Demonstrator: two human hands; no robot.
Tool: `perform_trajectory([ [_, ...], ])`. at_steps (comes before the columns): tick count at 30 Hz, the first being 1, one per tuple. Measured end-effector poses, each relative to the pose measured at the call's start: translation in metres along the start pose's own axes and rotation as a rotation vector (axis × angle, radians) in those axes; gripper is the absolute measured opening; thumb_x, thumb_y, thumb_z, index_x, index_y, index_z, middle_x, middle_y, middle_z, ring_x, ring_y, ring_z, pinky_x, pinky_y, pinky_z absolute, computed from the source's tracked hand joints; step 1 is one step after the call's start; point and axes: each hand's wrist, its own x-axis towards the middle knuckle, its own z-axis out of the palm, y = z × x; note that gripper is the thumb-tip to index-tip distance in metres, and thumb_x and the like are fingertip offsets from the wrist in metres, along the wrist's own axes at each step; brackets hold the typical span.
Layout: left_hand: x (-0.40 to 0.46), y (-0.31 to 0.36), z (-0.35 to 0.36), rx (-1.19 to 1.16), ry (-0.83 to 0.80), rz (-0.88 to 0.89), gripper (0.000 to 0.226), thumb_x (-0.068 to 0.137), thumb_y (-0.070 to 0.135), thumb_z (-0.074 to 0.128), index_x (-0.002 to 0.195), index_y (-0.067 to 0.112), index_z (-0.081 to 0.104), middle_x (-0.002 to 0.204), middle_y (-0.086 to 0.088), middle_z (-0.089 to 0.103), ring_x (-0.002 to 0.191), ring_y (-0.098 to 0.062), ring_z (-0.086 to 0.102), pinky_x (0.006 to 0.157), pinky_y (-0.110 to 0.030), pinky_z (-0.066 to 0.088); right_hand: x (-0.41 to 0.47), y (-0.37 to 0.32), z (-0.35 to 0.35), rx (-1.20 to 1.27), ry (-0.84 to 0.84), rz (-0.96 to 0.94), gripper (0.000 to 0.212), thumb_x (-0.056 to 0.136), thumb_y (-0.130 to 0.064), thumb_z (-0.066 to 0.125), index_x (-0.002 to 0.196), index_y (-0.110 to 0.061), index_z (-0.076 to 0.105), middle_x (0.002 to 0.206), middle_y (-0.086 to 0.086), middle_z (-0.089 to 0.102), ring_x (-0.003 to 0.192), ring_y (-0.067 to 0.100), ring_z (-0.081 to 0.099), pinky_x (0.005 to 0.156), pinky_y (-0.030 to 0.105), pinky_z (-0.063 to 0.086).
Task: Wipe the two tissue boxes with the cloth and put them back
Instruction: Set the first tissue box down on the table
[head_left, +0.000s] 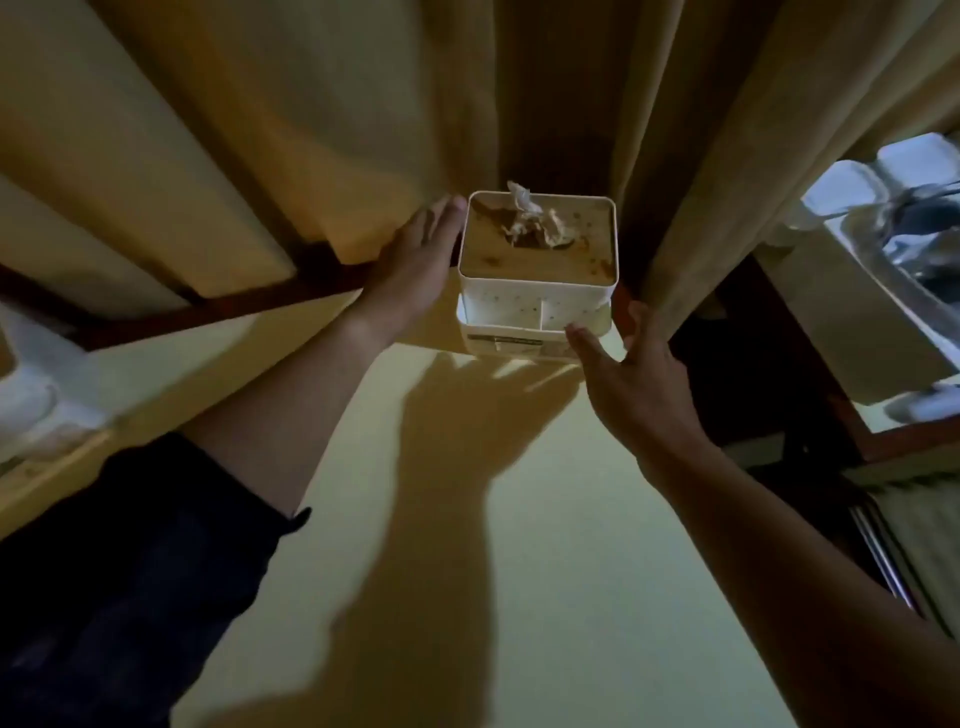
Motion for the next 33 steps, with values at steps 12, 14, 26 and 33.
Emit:
perform_trajectory([
  [12,0.034,0.005,0.007,-0.104,-0.211,-0.051,0.071,0.105,0.066,0.015,0.159,0.026,0.034,0.161,0.005,0.041,0.127,0.002,0.04,0.104,-0.024,0.021,0.028,0.008,0.012,0.281,-0.017,0.244,0.075,0.09,-0.067,0.067,0.152,-0.026,0.055,0.133,-0.01,0.065,0.118,0.014,0.063,0.101,0.038,0.05],
  [14,0.026,0.008,0.002,-0.086,-0.21,-0.045,0.069,0.105,0.066,0.014,0.161,0.029,0.03,0.159,0.01,0.042,0.132,0.0,0.038,0.104,-0.027,0.018,0.025,0.003,0.013,0.315,-0.042,0.259,0.044,0.088,-0.068,0.066,0.115,-0.034,0.072,0.121,-0.007,0.076,0.109,0.017,0.071,0.101,0.041,0.055],
  [26,-0.123,-0.044,-0.071,-0.128,-0.206,-0.068,0.096,0.077,0.099,0.024,0.155,0.044,0.04,0.161,0.02,0.039,0.15,-0.005,0.031,0.127,-0.049,0.016,-0.143,0.002,0.036,0.277,-0.057,0.206,0.078,0.092,-0.073,0.06,0.147,-0.017,0.063,0.137,0.007,0.07,0.12,0.024,0.067,0.099,0.04,0.057],
  [33,-0.237,-0.096,-0.104,-0.144,-0.222,-0.153,0.098,0.07,0.104,0.026,0.15,0.05,0.042,0.158,0.02,0.043,0.15,-0.007,0.032,0.127,-0.05,0.015,-0.268,0.019,0.068,0.3,-0.111,0.253,0.028,0.098,-0.058,0.064,0.083,-0.034,0.059,0.085,-0.016,0.062,0.081,0.001,0.058,0.07,0.029,0.046],
])
